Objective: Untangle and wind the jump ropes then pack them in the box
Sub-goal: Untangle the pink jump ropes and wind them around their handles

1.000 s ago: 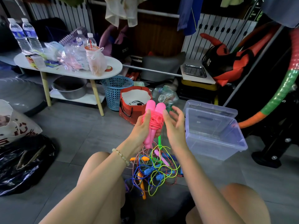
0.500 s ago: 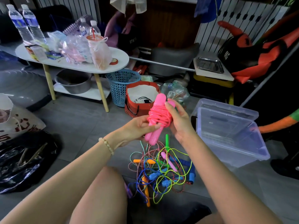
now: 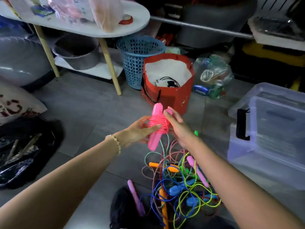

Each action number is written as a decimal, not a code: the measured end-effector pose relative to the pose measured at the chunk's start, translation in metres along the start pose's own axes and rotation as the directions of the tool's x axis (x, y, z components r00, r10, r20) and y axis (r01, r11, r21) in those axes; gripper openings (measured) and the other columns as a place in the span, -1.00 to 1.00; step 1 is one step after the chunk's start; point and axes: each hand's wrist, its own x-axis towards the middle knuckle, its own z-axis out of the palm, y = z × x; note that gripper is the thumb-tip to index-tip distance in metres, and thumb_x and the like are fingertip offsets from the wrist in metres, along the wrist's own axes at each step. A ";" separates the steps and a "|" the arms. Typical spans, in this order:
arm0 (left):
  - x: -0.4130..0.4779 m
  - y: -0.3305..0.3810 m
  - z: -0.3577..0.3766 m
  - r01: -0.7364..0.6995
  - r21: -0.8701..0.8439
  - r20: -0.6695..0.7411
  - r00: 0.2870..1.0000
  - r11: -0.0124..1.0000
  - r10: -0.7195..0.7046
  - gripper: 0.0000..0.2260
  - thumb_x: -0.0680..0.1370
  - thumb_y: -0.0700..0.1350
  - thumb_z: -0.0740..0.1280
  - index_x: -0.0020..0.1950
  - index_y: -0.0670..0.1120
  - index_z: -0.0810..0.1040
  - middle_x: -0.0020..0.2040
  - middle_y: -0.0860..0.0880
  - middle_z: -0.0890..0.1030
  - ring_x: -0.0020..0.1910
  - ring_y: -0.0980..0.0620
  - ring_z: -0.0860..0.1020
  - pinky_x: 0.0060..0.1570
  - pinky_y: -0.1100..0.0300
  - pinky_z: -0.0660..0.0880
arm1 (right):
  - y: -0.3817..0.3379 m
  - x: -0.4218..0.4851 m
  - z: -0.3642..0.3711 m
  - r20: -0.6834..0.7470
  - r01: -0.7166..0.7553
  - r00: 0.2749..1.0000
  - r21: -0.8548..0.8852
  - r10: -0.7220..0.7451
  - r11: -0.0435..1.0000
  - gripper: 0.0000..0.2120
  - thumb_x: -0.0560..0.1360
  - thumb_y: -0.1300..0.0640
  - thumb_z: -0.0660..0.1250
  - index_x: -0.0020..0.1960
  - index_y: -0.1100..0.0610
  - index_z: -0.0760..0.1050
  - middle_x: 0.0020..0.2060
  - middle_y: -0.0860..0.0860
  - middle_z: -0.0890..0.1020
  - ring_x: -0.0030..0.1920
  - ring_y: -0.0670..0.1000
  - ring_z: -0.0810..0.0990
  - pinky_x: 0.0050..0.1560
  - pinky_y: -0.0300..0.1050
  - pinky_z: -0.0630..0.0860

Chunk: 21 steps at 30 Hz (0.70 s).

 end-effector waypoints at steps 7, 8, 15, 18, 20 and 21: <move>0.085 -0.117 -0.025 0.057 -0.036 -0.065 0.996 0.998 -0.059 -0.90 0.57 -0.23 0.30 0.07 -0.14 0.52 -0.11 -0.10 0.59 -0.22 0.16 0.55 -0.24 0.27 0.51 | 0.119 0.079 -0.004 0.014 -0.143 0.989 -0.101 0.145 0.985 -0.67 0.48 0.16 0.38 0.22 0.19 0.52 0.06 0.07 0.61 0.03 -0.03 0.54 0.21 -0.12 0.43; 0.096 -0.133 -0.027 0.085 -0.056 -0.092 0.992 0.995 -0.090 -0.93 0.55 -0.23 0.32 0.03 -0.14 0.52 -0.09 -0.13 0.58 -0.20 0.11 0.54 -0.25 0.24 0.50 | 0.135 0.088 -0.003 0.009 -0.161 0.987 -0.107 0.162 0.981 -0.71 0.47 0.16 0.39 0.18 0.18 0.55 0.06 0.09 0.62 0.05 0.01 0.55 0.28 -0.03 0.43; 0.136 -0.207 -0.021 0.176 -0.084 -0.277 0.941 0.981 -0.192 -0.82 0.49 -0.24 0.40 0.00 -0.07 0.44 -0.14 -0.03 0.56 -0.23 0.08 0.54 -0.27 0.22 0.50 | 0.204 0.122 0.002 -0.062 -0.288 0.956 -0.015 0.287 0.957 -0.66 0.48 0.23 0.38 0.23 0.27 0.50 0.10 0.19 0.62 0.00 0.09 0.62 0.24 0.01 0.49; 0.140 -0.219 -0.014 0.185 -0.055 -0.323 0.926 0.981 -0.193 -0.68 0.46 -0.19 0.45 0.17 -0.11 0.46 -0.09 -0.07 0.58 -0.26 0.13 0.56 -0.28 0.30 0.52 | 0.215 0.123 0.000 -0.054 -0.323 0.943 0.072 0.328 0.944 -0.71 0.52 0.26 0.31 0.23 0.27 0.48 -0.05 0.11 0.63 -0.18 -0.06 0.59 -0.09 -0.31 0.56; 0.138 -0.221 -0.010 0.205 -0.094 -0.334 0.915 0.974 -0.225 -0.56 0.43 -0.15 0.48 0.26 -0.09 0.43 0.00 -0.12 0.60 -0.15 0.03 0.57 -0.14 0.13 0.55 | 0.214 0.123 -0.001 -0.036 -0.347 0.934 0.137 0.355 0.928 -0.77 0.54 0.26 0.27 0.20 0.21 0.48 -0.15 0.02 0.61 -0.20 -0.10 0.56 -0.24 -0.38 0.53; 0.136 -0.220 -0.008 0.217 -0.113 -0.335 0.910 0.970 -0.243 -0.51 0.42 -0.14 0.49 0.30 -0.09 0.40 0.06 -0.15 0.59 -0.07 -0.01 0.57 -0.06 0.06 0.55 | 0.212 0.122 -0.003 -0.029 -0.354 0.932 0.149 0.362 0.923 -0.76 0.55 0.25 0.27 0.20 0.19 0.48 -0.16 -0.01 0.60 -0.20 -0.11 0.56 -0.23 -0.38 0.52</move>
